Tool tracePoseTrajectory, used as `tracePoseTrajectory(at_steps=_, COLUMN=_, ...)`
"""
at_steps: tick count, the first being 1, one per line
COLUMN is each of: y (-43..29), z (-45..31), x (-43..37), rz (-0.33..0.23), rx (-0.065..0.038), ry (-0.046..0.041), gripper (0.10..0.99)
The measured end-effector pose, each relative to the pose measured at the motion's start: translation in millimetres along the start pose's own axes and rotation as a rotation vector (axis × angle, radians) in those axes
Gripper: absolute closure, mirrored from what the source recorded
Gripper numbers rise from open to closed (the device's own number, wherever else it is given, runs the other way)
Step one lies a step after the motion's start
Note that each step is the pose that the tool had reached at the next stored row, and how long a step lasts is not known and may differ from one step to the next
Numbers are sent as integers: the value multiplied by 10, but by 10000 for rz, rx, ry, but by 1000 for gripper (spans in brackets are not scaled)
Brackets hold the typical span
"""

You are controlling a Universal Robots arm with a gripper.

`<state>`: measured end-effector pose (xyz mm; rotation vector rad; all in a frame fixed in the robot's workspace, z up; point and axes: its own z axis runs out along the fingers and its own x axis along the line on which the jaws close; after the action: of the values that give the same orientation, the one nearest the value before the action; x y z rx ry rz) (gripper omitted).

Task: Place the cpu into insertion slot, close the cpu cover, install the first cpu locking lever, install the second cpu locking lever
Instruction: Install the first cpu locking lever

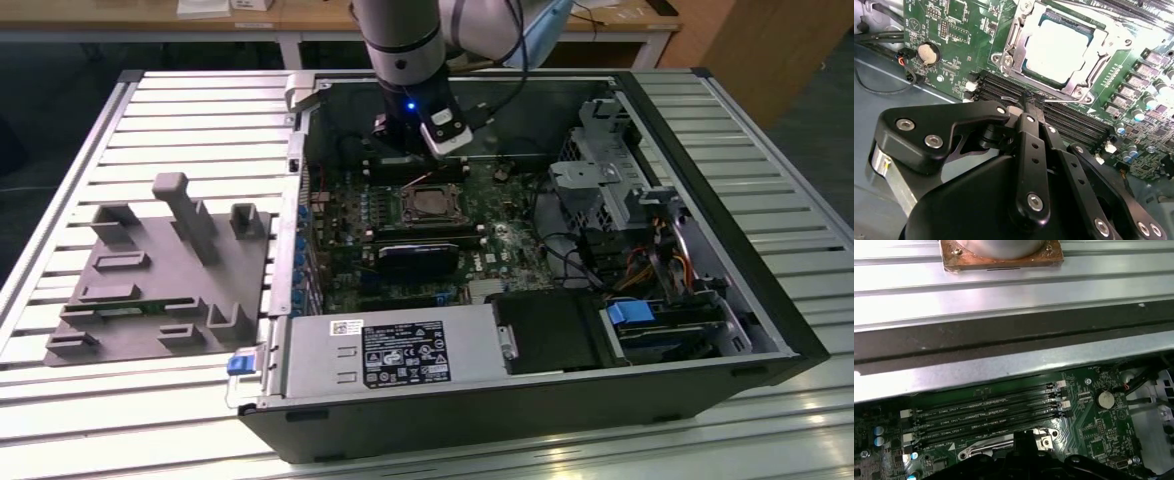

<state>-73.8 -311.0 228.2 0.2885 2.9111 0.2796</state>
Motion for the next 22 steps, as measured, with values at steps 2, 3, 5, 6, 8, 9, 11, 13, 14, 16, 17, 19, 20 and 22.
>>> tracePoseTrajectory(at_steps=2, y=8, z=7, x=3, rz=35, rx=6, ry=-8, gripper=984)
tracePoseTrajectory(at_steps=3, y=11, z=11, x=4, rz=54, rx=10, ry=-12, gripper=984)
tracePoseTrajectory(at_steps=5, y=12, z=19, x=6, rz=110, rx=21, ry=-25, gripper=984)
tracePoseTrajectory(at_steps=6, y=12, z=22, x=7, rz=164, rx=39, ry=-38, gripper=984)
tracePoseTrajectory(at_steps=8, y=10, z=30, x=9, rz=385, rx=99, ry=-89, gripper=984)
tracePoseTrajectory(at_steps=9, y=9, z=35, x=9, rz=522, rx=127, ry=-119, gripper=984)
tracePoseTrajectory(at_steps=11, y=9, z=43, x=11, rz=782, rx=177, ry=-174, gripper=984)
tracePoseTrajectory(at_steps=13, y=10, z=49, x=13, rz=881, rx=196, ry=-196, gripper=984)
tracePoseTrajectory(at_steps=14, y=10, z=53, x=13, rz=909, rx=201, ry=-203, gripper=984)
tracePoseTrajectory(at_steps=16, y=9, z=57, x=15, rz=970, rx=181, ry=-211, gripper=984)
tracePoseTrajectory(at_steps=17, y=9, z=59, x=15, rz=1003, rx=148, ry=-209, gripper=984)
tracePoseTrajectory(at_steps=19, y=9, z=65, x=16, rz=1074, rx=92, ry=-210, gripper=984)
tracePoseTrajectory(at_steps=20, y=8, z=67, x=17, rz=1111, rx=68, ry=-212, gripper=984)
tracePoseTrajectory(at_steps=22, y=7, z=71, x=18, rz=1192, rx=0, ry=-216, gripper=984)
